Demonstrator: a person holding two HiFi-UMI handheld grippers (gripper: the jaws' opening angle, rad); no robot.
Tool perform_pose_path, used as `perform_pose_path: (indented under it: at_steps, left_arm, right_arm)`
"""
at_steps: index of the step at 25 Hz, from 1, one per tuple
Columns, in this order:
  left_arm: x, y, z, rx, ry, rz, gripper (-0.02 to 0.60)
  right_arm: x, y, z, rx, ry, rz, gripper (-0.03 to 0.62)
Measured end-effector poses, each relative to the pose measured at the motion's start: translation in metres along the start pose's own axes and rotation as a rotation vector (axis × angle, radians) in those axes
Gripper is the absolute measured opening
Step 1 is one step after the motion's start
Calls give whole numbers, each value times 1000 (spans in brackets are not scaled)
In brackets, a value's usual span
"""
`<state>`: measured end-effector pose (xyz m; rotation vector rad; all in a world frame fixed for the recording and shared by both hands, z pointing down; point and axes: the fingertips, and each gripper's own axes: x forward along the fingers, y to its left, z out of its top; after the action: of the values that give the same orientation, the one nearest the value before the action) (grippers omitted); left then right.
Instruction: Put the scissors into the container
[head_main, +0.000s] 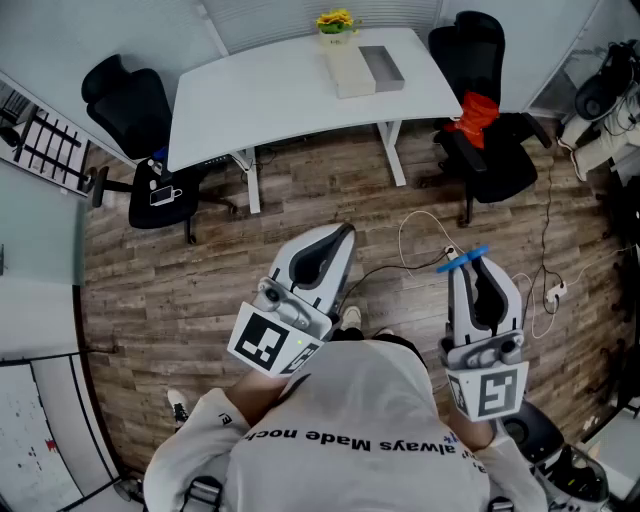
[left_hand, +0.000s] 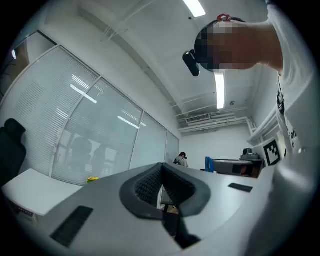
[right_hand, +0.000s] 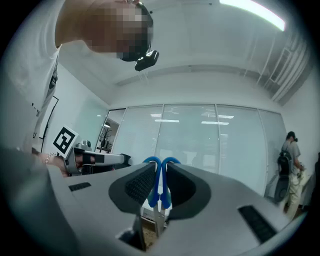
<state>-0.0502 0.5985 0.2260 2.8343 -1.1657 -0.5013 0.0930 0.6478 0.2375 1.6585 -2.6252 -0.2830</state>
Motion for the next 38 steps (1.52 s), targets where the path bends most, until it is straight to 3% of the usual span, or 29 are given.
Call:
perform_pose_path:
  at_steps: [19, 38]
  left_arm:
    - [4, 45, -7, 12, 15, 23, 20]
    - [136, 108, -28, 29, 32, 51, 20]
  right_arm:
    - [41, 7, -6, 18, -19, 38, 81]
    - [145, -106, -31, 45, -15, 46, 81]
